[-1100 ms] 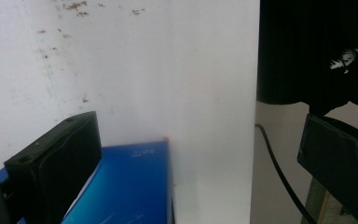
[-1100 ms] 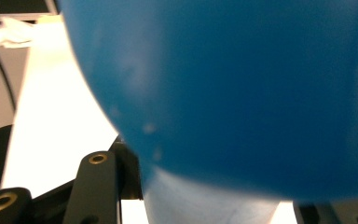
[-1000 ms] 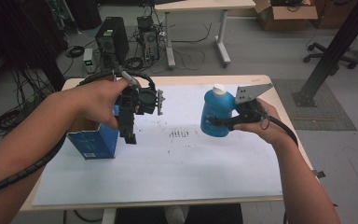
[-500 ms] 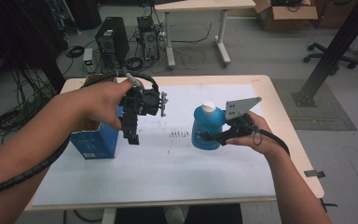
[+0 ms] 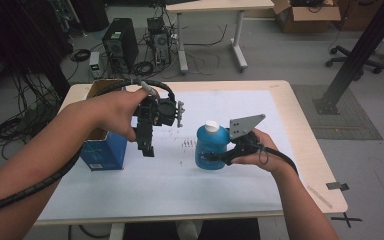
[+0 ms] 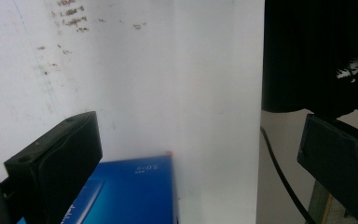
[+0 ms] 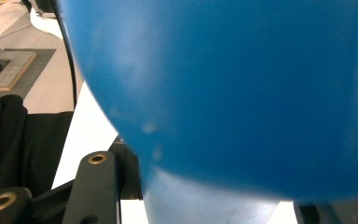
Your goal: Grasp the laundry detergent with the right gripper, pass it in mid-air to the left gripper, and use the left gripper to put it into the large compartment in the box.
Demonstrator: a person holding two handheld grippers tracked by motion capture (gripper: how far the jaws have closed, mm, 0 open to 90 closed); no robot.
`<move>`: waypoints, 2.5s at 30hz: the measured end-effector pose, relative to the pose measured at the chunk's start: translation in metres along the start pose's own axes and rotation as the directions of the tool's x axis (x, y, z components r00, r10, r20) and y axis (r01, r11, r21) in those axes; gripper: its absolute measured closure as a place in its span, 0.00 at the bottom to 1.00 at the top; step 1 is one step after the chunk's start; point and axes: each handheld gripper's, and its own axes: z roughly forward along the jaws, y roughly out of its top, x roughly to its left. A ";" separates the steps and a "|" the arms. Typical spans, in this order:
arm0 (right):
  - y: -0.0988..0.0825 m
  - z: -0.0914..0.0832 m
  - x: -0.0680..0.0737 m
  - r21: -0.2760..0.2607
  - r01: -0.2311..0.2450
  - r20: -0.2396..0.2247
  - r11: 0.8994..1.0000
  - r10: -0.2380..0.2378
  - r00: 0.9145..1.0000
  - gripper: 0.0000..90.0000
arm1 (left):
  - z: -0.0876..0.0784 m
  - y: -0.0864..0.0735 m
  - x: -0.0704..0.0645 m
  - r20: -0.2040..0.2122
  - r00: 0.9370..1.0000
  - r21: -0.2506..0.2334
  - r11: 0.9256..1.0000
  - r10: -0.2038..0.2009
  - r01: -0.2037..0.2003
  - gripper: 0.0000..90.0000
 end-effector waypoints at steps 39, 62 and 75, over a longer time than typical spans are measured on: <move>0.033 0.095 0.017 -0.022 0.052 -0.113 0.998 -0.054 0.992 0.50 | 0.017 0.002 -0.010 -0.007 1.000 -0.033 0.999 0.006 -0.007 0.00; 0.041 0.101 0.016 -0.023 0.051 -0.116 0.998 -0.054 0.992 0.50 | 0.019 0.018 -0.011 -0.043 0.999 -0.034 0.999 -0.002 0.001 0.03; 0.045 0.100 0.016 -0.043 0.055 -0.113 0.998 -0.060 0.992 0.50 | 0.020 0.020 -0.010 -0.059 0.998 -0.017 1.000 -0.024 0.023 0.13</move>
